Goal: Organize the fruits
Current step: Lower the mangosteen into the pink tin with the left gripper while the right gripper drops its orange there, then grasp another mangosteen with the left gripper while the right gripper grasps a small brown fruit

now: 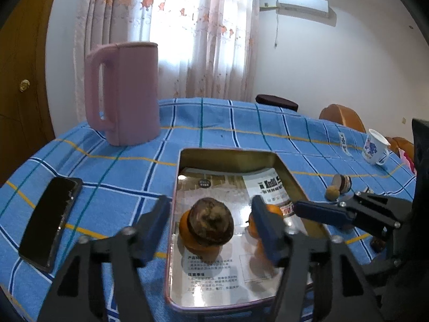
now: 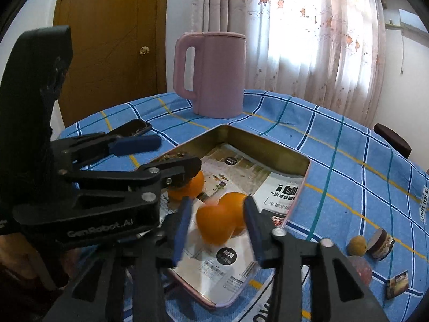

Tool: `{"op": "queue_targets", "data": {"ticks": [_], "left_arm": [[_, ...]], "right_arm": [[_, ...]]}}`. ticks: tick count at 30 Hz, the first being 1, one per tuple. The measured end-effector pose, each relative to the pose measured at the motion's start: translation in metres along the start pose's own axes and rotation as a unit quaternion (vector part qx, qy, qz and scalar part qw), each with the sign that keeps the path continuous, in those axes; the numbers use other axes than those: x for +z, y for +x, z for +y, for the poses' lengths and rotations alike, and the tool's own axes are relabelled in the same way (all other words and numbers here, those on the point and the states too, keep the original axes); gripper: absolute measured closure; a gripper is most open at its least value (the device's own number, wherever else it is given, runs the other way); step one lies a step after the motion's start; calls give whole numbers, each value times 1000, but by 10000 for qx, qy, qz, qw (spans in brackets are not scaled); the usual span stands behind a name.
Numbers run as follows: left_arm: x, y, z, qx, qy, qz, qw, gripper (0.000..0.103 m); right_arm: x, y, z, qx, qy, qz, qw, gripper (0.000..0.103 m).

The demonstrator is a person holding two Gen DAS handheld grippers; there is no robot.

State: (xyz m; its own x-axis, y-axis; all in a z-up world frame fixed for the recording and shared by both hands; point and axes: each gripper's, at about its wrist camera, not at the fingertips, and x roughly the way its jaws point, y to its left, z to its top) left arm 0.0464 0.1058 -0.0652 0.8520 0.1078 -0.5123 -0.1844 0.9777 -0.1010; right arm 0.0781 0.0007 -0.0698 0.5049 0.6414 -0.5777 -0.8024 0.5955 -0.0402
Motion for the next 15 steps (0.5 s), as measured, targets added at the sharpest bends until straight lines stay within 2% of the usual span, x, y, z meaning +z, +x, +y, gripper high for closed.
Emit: {"op": "queue_targets", "data": {"ticks": [3,7,11,15], "left_arm": [[3,-7,-2,-28,10,-90,10000,31],[6,-20,-3,-100,-90,-285,9995,21],[9,-30,-12,-188,-73,-431,9989,17],[9,-39,-27,-354,-51,-565,9978,13]], "right_arm": [[-2,-6,0,17,34,-63,10000,52],[-6,-19,0,-61,32,-165,9998,52],[-14,-39,-8,-156,171,-298,9993,51],[-31,-59,-22,-417,342,-308,9981,50]]}}
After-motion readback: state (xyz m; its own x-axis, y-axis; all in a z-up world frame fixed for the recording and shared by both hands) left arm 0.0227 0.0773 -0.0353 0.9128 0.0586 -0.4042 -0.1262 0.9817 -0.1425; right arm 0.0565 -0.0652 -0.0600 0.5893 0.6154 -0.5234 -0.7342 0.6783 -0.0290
